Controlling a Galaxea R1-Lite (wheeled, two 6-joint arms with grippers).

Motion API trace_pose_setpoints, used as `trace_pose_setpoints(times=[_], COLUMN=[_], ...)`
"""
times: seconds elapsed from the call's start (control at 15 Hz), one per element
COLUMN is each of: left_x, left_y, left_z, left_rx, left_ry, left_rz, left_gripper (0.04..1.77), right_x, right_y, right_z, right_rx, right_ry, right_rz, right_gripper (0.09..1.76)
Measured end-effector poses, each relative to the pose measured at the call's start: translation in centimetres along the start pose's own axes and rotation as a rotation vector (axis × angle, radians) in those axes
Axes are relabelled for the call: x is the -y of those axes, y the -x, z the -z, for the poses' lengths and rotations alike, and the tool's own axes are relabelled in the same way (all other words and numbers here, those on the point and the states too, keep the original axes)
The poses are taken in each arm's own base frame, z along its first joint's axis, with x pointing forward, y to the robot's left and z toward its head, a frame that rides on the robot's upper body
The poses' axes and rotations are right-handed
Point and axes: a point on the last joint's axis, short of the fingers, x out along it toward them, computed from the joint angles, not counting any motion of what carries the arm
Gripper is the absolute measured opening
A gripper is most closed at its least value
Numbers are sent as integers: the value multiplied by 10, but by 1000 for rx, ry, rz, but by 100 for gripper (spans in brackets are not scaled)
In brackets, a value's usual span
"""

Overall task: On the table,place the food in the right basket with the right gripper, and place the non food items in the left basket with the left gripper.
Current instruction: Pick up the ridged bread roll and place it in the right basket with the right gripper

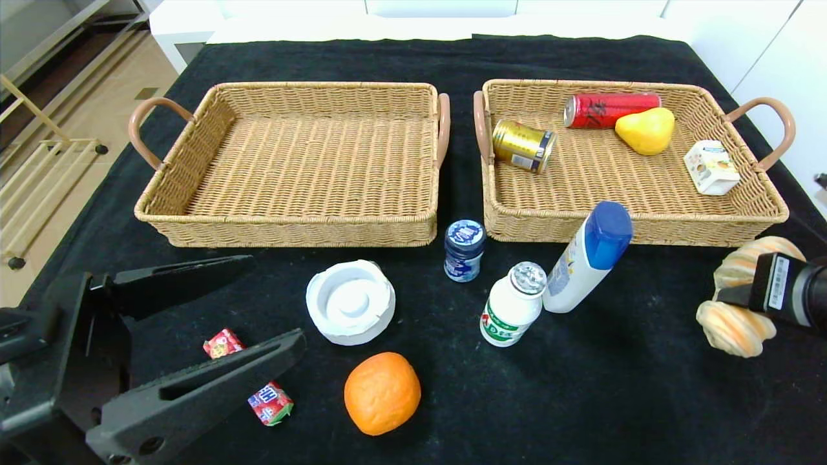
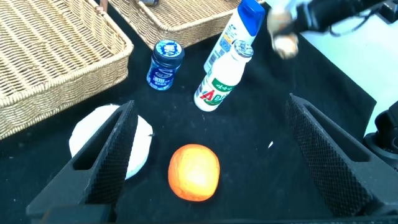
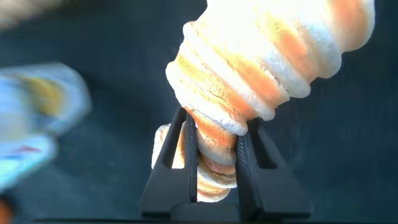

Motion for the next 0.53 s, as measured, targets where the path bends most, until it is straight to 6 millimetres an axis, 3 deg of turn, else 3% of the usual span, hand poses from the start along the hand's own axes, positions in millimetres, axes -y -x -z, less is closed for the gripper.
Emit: trace_pose_setpoints(times=[0.27,0.53], left_x=[0,0], left_y=[0,0], left_z=[0,0], left_rx=[0,2], left_ry=[0,-2], left_rz=[-2,-2], left_gripper=[172,172], right_x=[-19,-39], right_y=[17,7], right_z=[-35,-66], right_rx=[129,203], right_ry=[55,68], right_rz=[-72,-52], right_gripper=[44,43])
